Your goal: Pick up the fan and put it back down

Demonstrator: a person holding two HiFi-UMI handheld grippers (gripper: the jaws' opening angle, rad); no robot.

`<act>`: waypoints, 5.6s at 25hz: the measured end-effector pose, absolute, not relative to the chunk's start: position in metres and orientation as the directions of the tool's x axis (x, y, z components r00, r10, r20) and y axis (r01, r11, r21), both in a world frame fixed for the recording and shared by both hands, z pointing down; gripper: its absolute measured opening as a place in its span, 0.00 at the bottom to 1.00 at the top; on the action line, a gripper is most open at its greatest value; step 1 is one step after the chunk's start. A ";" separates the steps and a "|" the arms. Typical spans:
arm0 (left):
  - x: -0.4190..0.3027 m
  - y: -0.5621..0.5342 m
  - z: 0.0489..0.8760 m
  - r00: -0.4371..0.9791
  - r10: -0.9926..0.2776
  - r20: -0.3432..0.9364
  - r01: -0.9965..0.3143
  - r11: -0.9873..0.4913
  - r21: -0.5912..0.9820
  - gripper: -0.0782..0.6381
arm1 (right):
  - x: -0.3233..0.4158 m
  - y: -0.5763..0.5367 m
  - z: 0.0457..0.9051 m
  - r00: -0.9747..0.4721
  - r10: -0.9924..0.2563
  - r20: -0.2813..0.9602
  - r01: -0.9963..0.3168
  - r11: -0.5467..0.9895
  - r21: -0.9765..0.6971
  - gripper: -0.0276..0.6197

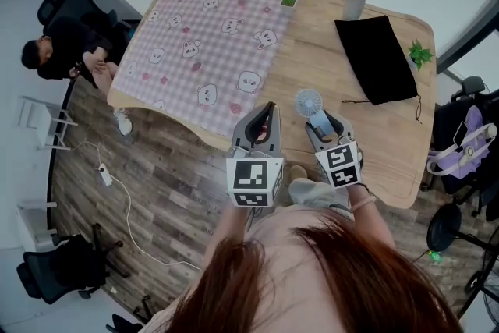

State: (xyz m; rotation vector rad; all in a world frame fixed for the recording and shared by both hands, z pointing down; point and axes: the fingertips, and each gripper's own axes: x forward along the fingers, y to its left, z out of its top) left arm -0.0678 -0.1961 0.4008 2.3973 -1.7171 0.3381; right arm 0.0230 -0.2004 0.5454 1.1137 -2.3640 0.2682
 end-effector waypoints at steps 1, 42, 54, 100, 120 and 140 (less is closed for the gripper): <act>-0.068 -0.197 0.401 0.310 -0.908 0.283 -0.947 -0.321 0.008 0.13 | 0.023 -0.201 0.547 -0.534 -0.660 0.528 -0.763 0.646 0.036 0.37; -0.081 -0.228 0.418 0.286 -0.903 0.321 -0.955 -0.296 0.018 0.13 | 0.019 -0.209 0.637 -0.513 -0.534 0.672 -0.719 0.695 0.003 0.37; -0.084 -0.227 0.419 0.278 -0.905 0.322 -0.957 -0.288 0.017 0.13 | 0.017 -0.206 0.650 -0.519 -0.501 0.693 -0.713 0.700 -0.027 0.37; -0.084 -0.217 0.421 0.294 -0.897 0.330 -0.953 -0.301 0.032 0.13 | 0.014 -0.203 0.666 -0.489 -0.465 0.737 -0.726 0.685 -0.050 0.38; -0.082 -0.201 0.413 0.310 -0.897 0.314 -0.947 -0.319 0.024 0.13 | 0.022 -0.203 0.649 -0.480 -0.551 0.683 -0.779 0.626 -0.042 0.42; -0.075 -0.164 0.395 0.352 -0.894 0.276 -0.933 -0.360 0.024 0.13 | 0.039 -0.187 0.588 -0.445 -0.694 0.565 -0.857 0.514 -0.043 0.26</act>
